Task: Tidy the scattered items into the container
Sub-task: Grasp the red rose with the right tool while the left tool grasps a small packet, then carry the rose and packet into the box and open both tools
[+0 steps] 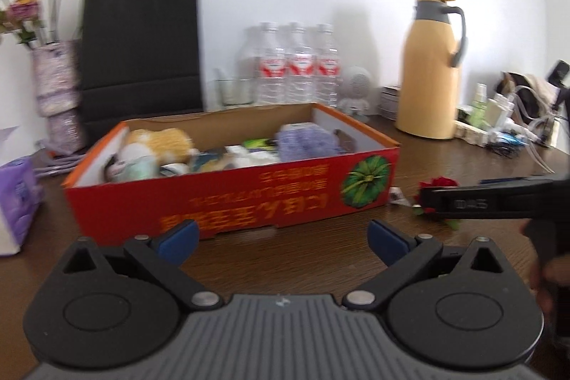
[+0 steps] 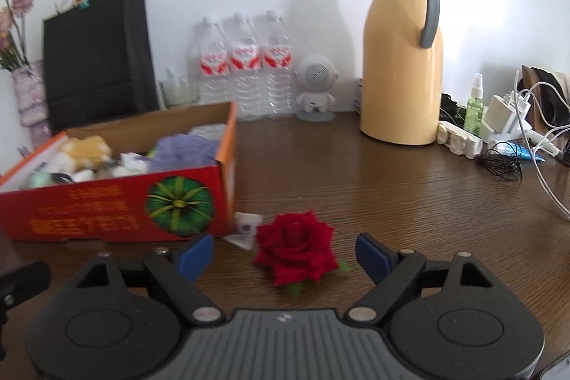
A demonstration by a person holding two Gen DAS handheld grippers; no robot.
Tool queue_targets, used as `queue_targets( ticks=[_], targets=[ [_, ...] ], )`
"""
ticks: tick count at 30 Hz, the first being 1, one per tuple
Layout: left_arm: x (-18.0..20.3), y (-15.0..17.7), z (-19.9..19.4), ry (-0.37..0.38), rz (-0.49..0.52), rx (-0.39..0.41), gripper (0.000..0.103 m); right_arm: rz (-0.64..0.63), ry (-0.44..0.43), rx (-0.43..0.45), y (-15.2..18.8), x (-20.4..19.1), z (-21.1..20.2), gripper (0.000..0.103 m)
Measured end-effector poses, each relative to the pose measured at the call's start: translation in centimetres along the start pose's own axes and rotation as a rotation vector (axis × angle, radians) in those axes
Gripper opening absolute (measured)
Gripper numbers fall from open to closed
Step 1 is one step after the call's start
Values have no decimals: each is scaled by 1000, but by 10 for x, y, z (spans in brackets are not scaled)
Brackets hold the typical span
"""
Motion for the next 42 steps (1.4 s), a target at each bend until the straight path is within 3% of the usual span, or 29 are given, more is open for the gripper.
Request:
queue_targets(
  ticks=[3,5,8,12,15,20,25,26,27,33,36,38,42],
  targets=[
    [10,-4,10,70,11,-12,102,3,19,-31,-2,5,16,73],
    [18,-6,17,113,6,-32,97,10,9,-78,0,8,26,57],
    [36,-11,31,170,20,-45,82,39,-3,-95,1,14,31,44],
    [69,-19,63,209,61,-78,69,102,57,-30,-6,35,23,42],
    [93,-22,92,187,113,-122,58,163,59,17,-13,51,17,42],
    [107,-21,129,119,84,-210,52,203,25,37,-13,63,16,42],
    [110,-22,143,71,82,-225,37,221,-16,23,-13,61,14,43],
    [112,-22,143,75,93,-222,33,213,-9,25,-13,61,13,43],
    [114,-22,142,86,103,-223,18,207,-3,23,-13,61,13,43],
    [116,-20,124,86,123,-216,13,204,-22,15,-12,57,10,43],
    [98,-23,88,60,99,-145,13,195,-51,43,-14,52,4,43],
    [76,-27,55,8,72,-61,13,152,-77,82,-15,42,-3,43],
    [30,-29,-6,-175,-14,75,13,42,-191,187,-17,6,-26,43]
  ],
)
Point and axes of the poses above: each gripper's, at about its wrist camera, not at the fingertips, and z roughly the way its jaws point, x to its right, y to its underside, the point moved 6 cm from there along z, roughly the way its jaws point, and after that the axes turned 1 degree about x, right-handed, at the moved point
